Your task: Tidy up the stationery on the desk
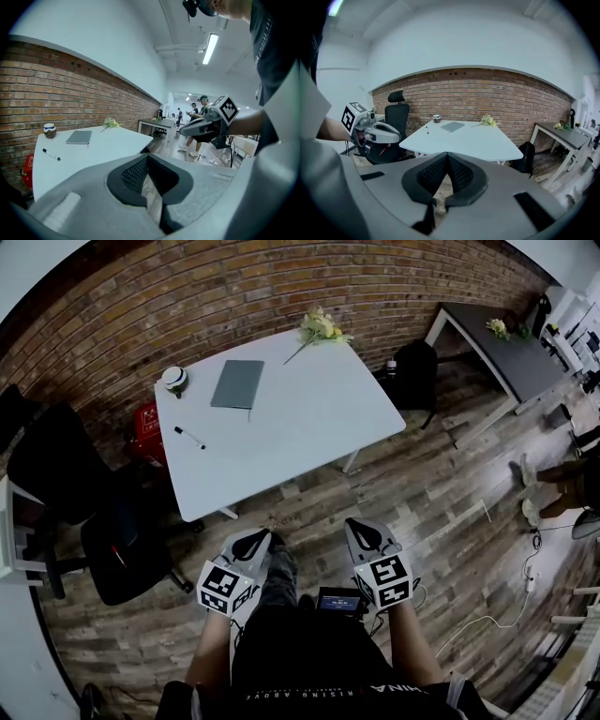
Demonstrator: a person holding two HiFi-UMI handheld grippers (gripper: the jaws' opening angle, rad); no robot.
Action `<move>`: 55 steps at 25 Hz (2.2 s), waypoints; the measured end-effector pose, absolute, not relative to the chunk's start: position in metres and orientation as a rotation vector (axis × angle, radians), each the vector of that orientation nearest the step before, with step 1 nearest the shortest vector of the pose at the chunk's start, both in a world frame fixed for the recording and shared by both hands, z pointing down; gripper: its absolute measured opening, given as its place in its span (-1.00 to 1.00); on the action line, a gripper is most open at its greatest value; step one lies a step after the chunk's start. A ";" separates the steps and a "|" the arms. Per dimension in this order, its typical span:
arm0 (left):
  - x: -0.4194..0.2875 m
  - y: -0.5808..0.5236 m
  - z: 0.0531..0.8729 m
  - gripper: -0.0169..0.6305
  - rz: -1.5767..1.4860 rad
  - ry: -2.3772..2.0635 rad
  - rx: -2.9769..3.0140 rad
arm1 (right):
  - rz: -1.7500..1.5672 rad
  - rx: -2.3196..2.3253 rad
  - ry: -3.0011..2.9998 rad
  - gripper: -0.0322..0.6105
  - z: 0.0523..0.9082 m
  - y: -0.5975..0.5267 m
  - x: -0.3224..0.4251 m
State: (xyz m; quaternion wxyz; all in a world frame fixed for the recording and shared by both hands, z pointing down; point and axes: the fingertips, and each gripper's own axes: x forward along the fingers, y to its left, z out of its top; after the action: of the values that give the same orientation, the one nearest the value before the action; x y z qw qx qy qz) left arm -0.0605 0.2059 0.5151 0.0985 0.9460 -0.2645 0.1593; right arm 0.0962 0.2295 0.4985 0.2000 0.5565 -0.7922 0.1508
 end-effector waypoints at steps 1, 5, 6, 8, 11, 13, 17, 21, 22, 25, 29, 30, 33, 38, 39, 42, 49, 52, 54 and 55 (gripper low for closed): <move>-0.058 0.193 0.516 -0.91 0.471 -0.777 2.802 | 0.431 1.563 -2.214 -0.87 0.499 0.219 0.098; -0.048 0.144 0.514 -0.91 0.480 -0.737 2.814 | 0.451 1.568 -2.193 -0.87 0.502 0.168 0.105; -0.047 0.132 0.513 -0.91 0.483 -0.727 2.815 | 0.455 1.568 -2.193 -0.87 0.501 0.153 0.105; -0.047 0.105 0.511 -0.91 0.495 -0.711 2.819 | 0.462 1.567 -2.198 -0.87 0.498 0.123 0.104; -0.049 0.065 0.506 -0.91 0.511 -0.700 2.825 | 0.479 1.561 -2.203 -0.87 0.496 0.078 0.100; -0.052 0.041 0.502 -0.91 0.519 -0.702 2.828 | 0.492 1.550 -2.209 -0.87 0.496 0.050 0.095; -0.061 -0.005 0.500 -0.91 0.523 -0.707 2.819 | 0.496 1.510 -2.225 -0.87 0.495 -0.001 0.077; -0.073 -0.040 0.504 -0.91 0.509 -0.722 2.797 | 0.502 1.467 -2.251 -0.87 0.494 -0.035 0.056; -0.075 -0.047 0.504 -0.91 0.506 -0.727 2.792 | 0.505 1.458 -2.259 -0.87 0.494 -0.042 0.052; -0.076 -0.062 0.507 -0.91 0.502 -0.735 2.777 | 0.499 1.430 -2.268 -0.87 0.494 -0.057 0.046; -0.077 -0.075 0.512 -0.91 0.508 -0.753 2.755 | 0.499 1.379 -2.282 -0.87 0.497 -0.074 0.041; -0.076 -0.078 0.513 -0.91 0.508 -0.760 2.748 | 0.499 1.369 -2.285 -0.87 0.498 -0.078 0.041; -0.075 -0.087 0.517 -0.91 0.520 -0.800 2.728 | 0.493 1.320 -2.310 -0.87 0.500 -0.091 0.041; -0.069 -0.101 0.522 -0.91 0.511 -0.928 2.674 | 0.462 1.180 -2.377 -0.87 0.502 -0.113 0.038; -0.067 -0.103 0.523 -0.91 0.509 -0.956 2.654 | 0.449 1.147 -2.390 -0.87 0.502 -0.118 0.038; -0.058 -0.111 0.523 -0.91 0.488 -1.030 2.614 | 0.404 1.071 -2.422 -0.87 0.500 -0.133 0.042; -0.030 -0.122 0.526 -0.91 0.469 -1.154 2.547 | 0.397 0.956 -2.476 -0.87 0.500 -0.160 0.064; -0.025 -0.120 0.528 -0.91 0.466 -1.175 2.524 | 0.406 0.947 -2.486 -0.87 0.500 -0.168 0.071; -0.024 -0.118 0.530 -0.91 0.473 -1.177 2.517 | 0.405 0.956 -2.491 -0.87 0.500 -0.173 0.074; -0.024 -0.117 0.531 -0.91 0.476 -1.178 2.513 | 0.406 0.962 -2.492 -0.87 0.500 -0.175 0.076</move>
State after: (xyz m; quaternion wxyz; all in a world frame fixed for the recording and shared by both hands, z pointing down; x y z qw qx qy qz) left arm -0.0244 -0.1175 0.5313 0.1620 0.8807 -0.4128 0.1666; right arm 0.0757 -0.1748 0.5000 0.2180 0.3475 -0.9001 0.1467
